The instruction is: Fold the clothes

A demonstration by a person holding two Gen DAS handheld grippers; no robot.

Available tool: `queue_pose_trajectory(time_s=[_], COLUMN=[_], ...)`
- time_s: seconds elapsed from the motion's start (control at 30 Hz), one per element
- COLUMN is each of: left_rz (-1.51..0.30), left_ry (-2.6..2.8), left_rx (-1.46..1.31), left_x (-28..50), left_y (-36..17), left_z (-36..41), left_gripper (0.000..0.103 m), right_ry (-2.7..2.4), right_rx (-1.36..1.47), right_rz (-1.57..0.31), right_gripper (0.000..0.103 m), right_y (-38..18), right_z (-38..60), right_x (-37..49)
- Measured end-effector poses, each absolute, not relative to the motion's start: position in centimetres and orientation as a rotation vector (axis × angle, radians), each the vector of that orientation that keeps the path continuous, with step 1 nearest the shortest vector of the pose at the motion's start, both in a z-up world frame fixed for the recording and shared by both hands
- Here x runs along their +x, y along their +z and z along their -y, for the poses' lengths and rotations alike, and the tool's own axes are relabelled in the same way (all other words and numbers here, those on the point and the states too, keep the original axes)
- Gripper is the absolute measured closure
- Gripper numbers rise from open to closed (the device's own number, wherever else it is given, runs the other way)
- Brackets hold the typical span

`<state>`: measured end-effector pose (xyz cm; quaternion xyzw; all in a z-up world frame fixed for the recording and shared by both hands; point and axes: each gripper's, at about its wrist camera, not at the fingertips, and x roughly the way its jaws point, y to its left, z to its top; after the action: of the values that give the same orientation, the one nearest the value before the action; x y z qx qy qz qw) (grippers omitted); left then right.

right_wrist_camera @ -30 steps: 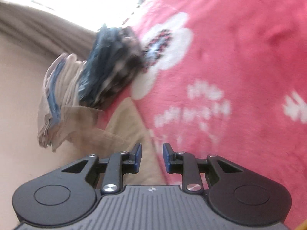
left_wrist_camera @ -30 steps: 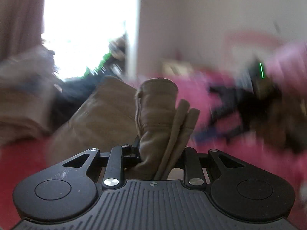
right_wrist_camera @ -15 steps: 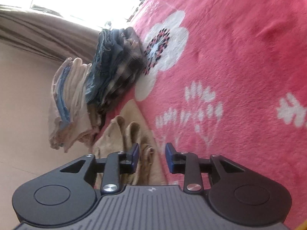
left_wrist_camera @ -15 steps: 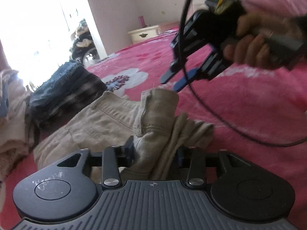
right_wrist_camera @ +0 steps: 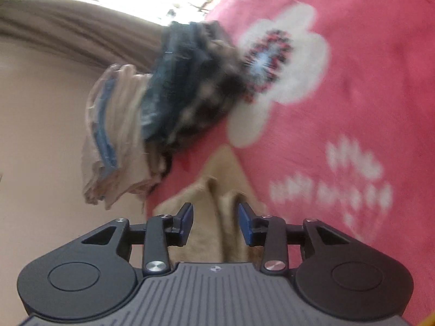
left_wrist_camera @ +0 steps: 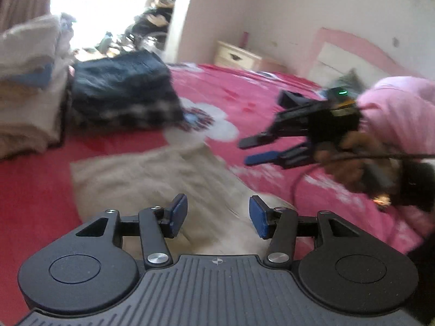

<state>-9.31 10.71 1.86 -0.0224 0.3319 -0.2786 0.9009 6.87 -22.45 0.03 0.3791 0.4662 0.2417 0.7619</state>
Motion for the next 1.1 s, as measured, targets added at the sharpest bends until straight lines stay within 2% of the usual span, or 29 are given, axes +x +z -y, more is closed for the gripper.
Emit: queue_pose_trajectory(time_s=[0.13,0.33,0.5,0.7,1.03,1.07,1.1], left_rz=[-0.757,-0.814,-0.796,-0.775,-0.751,-0.75,-0.751], left_ry=[-0.576,-0.553,-0.531,-0.54,-0.545,-0.544,-0.543], left_rx=[0.006,0.025,-0.028,-0.034,-0.052,-0.056,-0.067], left_x=[-7.6,-9.9,-11.1,-11.2,-11.3,-11.3,-11.2], left_y=[-0.2,-3.8,-4.4,-4.7,-5.2,-5.2,-5.2], left_z=[-8.8,-8.1,-9.2,-9.6,-10.0,-10.0,-10.1], left_gripper=[0.053,0.053,0.053,0.053,0.053,0.053,0.053], right_ry=[0.586,0.567,0.584,0.721,0.675,0.676,0.672], right_rx=[0.67,0.608,0.607,0.681,0.672,0.671,0.653], right_rz=[-1.012,-1.053,-1.065,-0.988,-1.126,-1.135,-1.135], right_gripper=[0.063,0.064,0.063,0.063,0.063,0.064,0.074], right_y=[1.1,-1.0,-1.3,0.0,-2.9,-3.3,-3.3], right_z=[19.2,17.0,16.4,16.9,17.0,16.9,16.6], right_x=[8.7,10.4,11.0,10.0,6.3,5.8,5.2])
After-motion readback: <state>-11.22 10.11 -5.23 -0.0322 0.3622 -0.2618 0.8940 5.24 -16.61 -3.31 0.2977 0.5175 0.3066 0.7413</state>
